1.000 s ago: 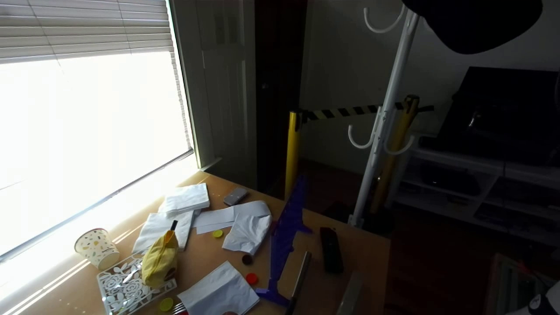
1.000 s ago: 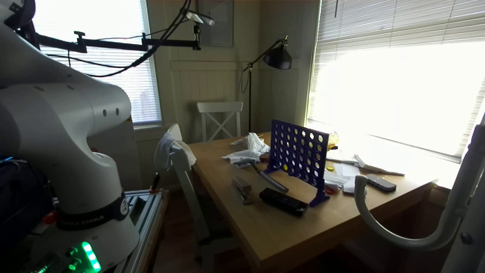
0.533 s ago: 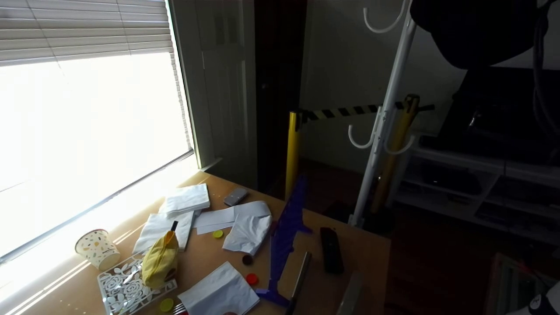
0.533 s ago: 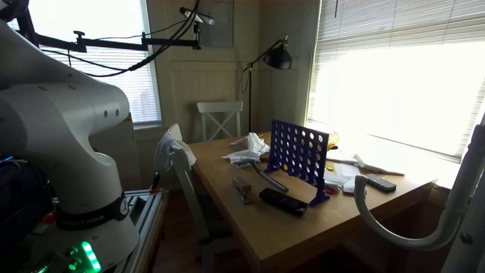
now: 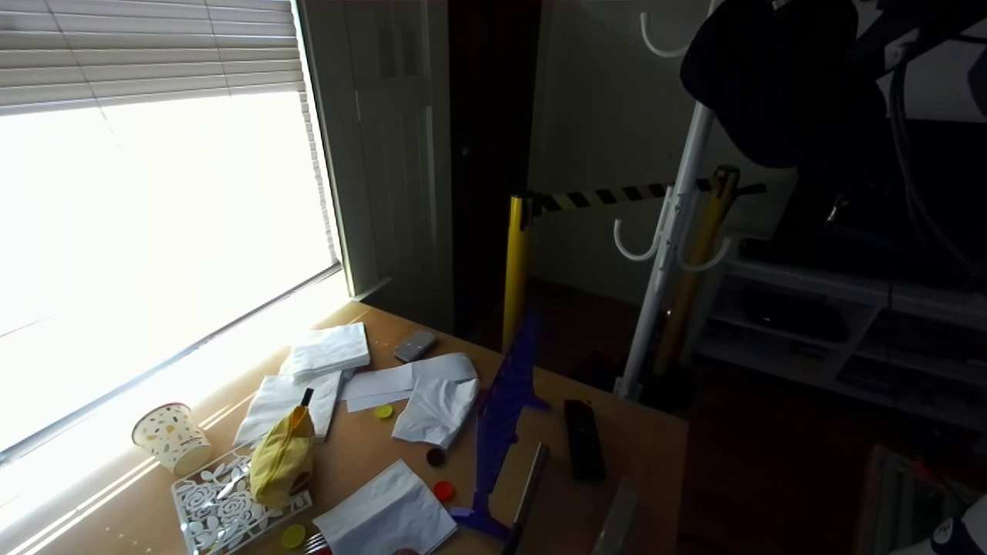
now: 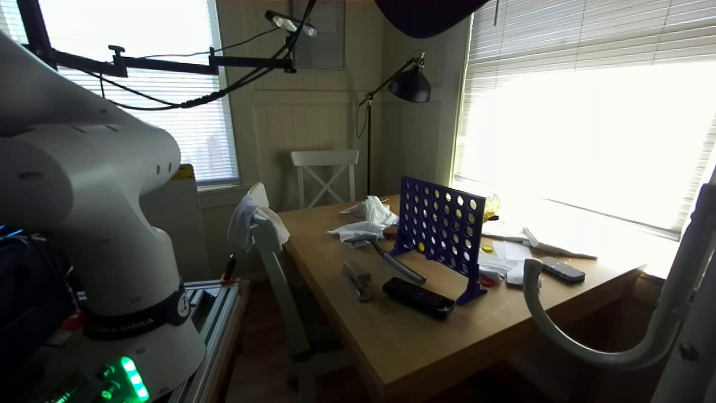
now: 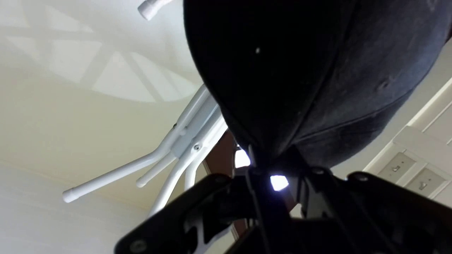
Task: Hang the snapback on the coat rack
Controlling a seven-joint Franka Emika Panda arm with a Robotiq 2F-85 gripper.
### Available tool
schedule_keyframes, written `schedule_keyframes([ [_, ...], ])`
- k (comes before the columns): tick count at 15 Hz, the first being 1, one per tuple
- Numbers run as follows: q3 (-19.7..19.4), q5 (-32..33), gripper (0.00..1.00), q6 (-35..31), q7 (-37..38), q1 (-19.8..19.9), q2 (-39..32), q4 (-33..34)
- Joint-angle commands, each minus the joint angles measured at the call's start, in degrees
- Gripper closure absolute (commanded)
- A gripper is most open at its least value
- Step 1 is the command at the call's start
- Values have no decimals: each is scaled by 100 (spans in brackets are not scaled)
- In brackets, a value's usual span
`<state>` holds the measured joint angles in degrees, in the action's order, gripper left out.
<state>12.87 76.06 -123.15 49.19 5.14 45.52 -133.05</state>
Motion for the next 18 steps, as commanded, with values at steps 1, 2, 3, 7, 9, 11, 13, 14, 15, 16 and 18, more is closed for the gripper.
schedule_keyframes([
  [1, -362, 96, 95, 20, 101, -500, -24, -134],
  [2, -409, 50, 95, 37, 75, -583, -8, -177],
  [3, -462, -17, 95, 36, 50, -678, 22, -224],
  [7, -593, -122, 95, 54, -47, -912, 74, -395],
  [9, -638, -145, 95, 95, -62, -953, 91, -486],
  [11, -695, -138, 95, 107, -78, -956, 101, -556],
  [13, -746, -156, 95, 118, -116, -955, 118, -618],
  [14, -767, -174, 60, 137, -146, -951, 118, -632],
  [15, -799, -196, 55, 130, -166, -957, 111, -625],
  [16, -825, -247, 50, 119, -217, -983, 105, -564],
  [18, -822, -366, 37, 204, -316, -985, 90, -372],
])
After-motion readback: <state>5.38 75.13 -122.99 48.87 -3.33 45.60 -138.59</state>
